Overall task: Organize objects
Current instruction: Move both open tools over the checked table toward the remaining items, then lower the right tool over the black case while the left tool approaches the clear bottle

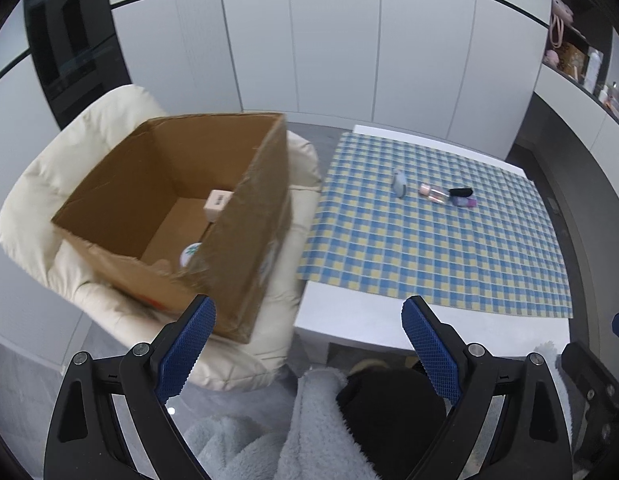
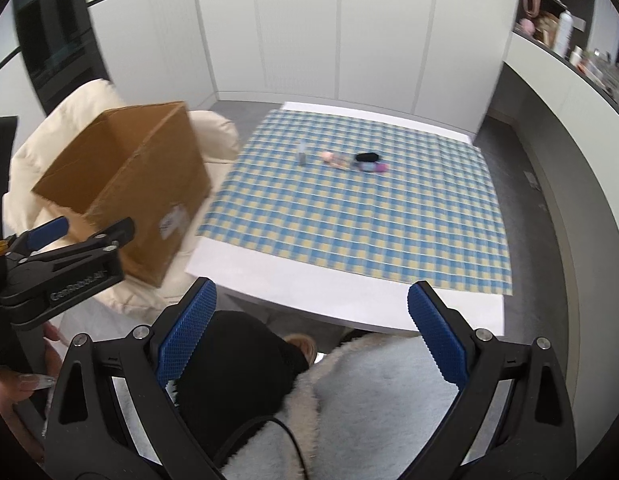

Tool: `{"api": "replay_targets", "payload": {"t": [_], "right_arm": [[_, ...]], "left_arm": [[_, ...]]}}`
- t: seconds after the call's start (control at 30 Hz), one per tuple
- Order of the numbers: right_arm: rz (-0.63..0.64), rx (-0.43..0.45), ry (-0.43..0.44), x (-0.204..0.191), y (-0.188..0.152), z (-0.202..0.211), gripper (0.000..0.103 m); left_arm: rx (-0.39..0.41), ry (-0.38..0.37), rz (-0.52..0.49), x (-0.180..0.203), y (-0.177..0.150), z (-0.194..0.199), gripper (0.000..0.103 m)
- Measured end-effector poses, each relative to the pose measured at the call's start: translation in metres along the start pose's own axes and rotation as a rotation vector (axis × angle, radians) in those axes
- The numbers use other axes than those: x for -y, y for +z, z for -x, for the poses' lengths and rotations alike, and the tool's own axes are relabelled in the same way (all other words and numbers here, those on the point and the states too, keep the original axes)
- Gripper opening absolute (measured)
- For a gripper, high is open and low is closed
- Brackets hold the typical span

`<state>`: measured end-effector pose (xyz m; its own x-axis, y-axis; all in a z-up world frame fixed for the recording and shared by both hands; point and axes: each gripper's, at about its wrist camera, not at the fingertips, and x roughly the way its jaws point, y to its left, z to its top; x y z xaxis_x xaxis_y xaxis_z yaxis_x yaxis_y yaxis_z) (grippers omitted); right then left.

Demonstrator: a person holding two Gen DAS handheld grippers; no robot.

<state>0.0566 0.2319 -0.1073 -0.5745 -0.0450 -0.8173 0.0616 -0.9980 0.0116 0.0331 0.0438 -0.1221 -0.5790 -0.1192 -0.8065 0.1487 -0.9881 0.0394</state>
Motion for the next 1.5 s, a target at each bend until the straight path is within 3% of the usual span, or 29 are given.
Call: {"api": "replay_targets", "payload": {"t": [0.5,0.97,1.33,1.5], "right_arm": [[-0.104,-0.025,-0.092,0.062,0.020,-0.050,0.098],[-0.106,-0.050,-0.082,0.072,0.066,-0.152,0.098],[-0.114,0.020,-0.008,0.086,0.117,-0.225,0.098],[-0.074,0.033,-0.046,0.087,0.140,-0.271,0.098]], "left_arm": [[-0.052,-0.022,-0.069,0.041,0.027,-0.061,0.095],[-0.103,-0.001,-0.047,0.061,0.070,-0.148,0.095],[-0.145,0.021,-0.006,0.080,0.098,-0.222,0.095],[-0.192,-0.001,0.018,0.091,0.101,-0.261,0.095]]}}
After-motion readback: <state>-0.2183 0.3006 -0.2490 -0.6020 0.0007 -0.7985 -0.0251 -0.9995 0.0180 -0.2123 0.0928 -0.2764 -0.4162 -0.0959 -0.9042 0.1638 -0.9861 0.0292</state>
